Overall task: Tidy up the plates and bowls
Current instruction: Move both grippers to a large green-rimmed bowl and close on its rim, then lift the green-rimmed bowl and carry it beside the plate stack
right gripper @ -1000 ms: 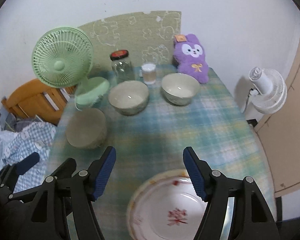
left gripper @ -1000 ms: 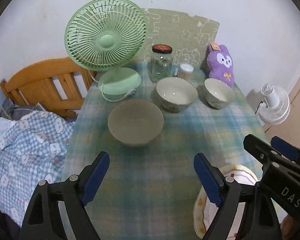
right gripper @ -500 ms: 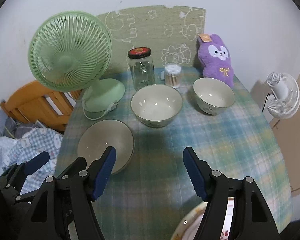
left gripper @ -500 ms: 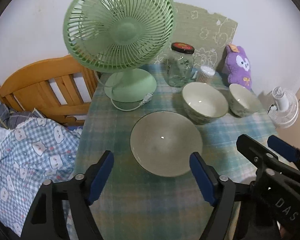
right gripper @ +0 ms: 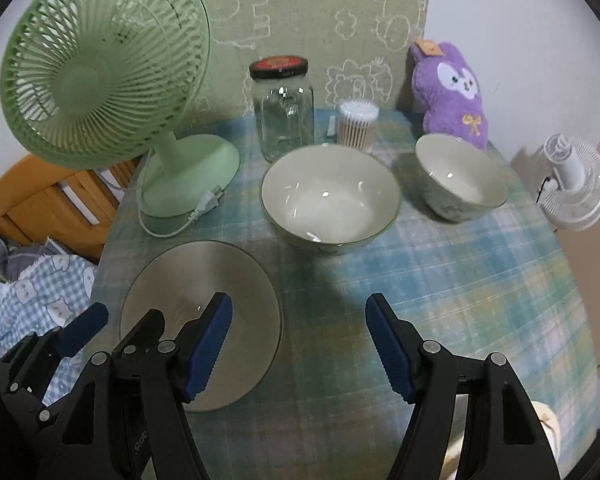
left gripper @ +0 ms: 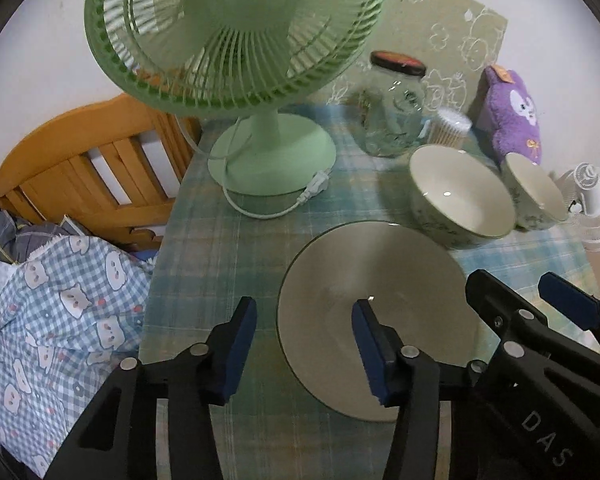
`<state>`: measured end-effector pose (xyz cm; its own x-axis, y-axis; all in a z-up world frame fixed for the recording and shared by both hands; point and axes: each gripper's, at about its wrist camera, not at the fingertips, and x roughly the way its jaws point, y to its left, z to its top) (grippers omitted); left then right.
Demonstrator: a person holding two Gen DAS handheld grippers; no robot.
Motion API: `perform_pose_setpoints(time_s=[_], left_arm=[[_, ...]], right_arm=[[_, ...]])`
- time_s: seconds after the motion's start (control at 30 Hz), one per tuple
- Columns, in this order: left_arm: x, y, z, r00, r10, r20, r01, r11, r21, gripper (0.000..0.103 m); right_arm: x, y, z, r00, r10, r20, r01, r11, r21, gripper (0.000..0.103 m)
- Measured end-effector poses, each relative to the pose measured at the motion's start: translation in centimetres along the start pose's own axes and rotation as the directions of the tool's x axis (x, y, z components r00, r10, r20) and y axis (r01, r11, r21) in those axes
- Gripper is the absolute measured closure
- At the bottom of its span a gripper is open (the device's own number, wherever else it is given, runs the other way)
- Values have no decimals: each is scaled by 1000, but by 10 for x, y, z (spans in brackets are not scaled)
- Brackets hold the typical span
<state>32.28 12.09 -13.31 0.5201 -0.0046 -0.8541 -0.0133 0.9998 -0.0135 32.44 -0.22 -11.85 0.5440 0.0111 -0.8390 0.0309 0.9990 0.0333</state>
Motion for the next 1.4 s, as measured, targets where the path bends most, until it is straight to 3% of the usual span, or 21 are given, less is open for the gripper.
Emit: perform_pose_setpoints(time_s=[0.03,0.3,0.6,1.03,1.4], left_arm=[[4,0,0,1000,4,-6,-4,1000,0,57],[27,1,-2,998,26,-49,-26,1000,-2,75],[38,-1,-4,998,14,-60,-13,1000,17,88],[28,-3,-5,998,9,-64,-7,999,34,88],[-12,-14,-14,1000,-1,-16,2,998,57,88]], right_arm=[[4,1,0,1000,2,-6,-2,1000,0,41],[31,4,1,999,1,-50,-1,1000,1,61],[46,15,1,997,18,-80,-21,999,-35,87],[36,17,0,996,-15,-85,11,999,-37,87],[-8,7,-13,999,-26,-41,25,1000,-7,87]])
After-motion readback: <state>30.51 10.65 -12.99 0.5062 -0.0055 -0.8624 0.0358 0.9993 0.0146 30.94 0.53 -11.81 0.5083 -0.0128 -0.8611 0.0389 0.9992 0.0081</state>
